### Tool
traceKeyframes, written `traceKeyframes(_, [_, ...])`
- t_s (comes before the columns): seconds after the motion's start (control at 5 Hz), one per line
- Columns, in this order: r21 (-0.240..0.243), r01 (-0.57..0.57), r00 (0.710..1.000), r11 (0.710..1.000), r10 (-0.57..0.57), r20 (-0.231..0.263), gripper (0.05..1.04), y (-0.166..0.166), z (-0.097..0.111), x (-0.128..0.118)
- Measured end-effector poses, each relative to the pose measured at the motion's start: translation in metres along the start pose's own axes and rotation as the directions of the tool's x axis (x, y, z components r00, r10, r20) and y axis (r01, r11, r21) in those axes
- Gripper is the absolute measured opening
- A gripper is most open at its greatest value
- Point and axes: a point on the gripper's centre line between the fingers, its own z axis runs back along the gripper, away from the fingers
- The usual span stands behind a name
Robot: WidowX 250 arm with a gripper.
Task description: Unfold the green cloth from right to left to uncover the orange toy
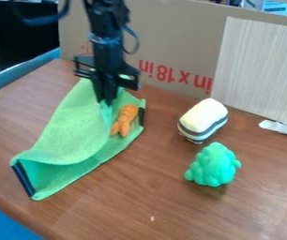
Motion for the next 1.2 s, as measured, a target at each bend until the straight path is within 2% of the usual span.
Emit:
traceKeyframes(0.2, [-0.032, -0.11, 0.994, 0.993, 0.109, -0.03, 0.065, 0.051, 0.007, 0.0])
traceKeyframes(0.4, [-0.013, -0.118, 0.988, 0.993, 0.116, -0.104, 0.064, 0.081, -0.008, -0.008])
traceKeyframes(0.6, [0.053, -0.145, 0.982, 0.988, 0.151, -0.118, 0.064, 0.114, -0.017, -0.016])
traceKeyframes(1.0, [0.15, -0.189, 0.969, 0.97, 0.209, -0.129, 0.064, 0.161, -0.016, -0.024])
traceKeyframes(1.2, [0.182, -0.221, 0.959, 0.958, 0.247, -0.137, 0.064, 0.176, -0.015, -0.032])
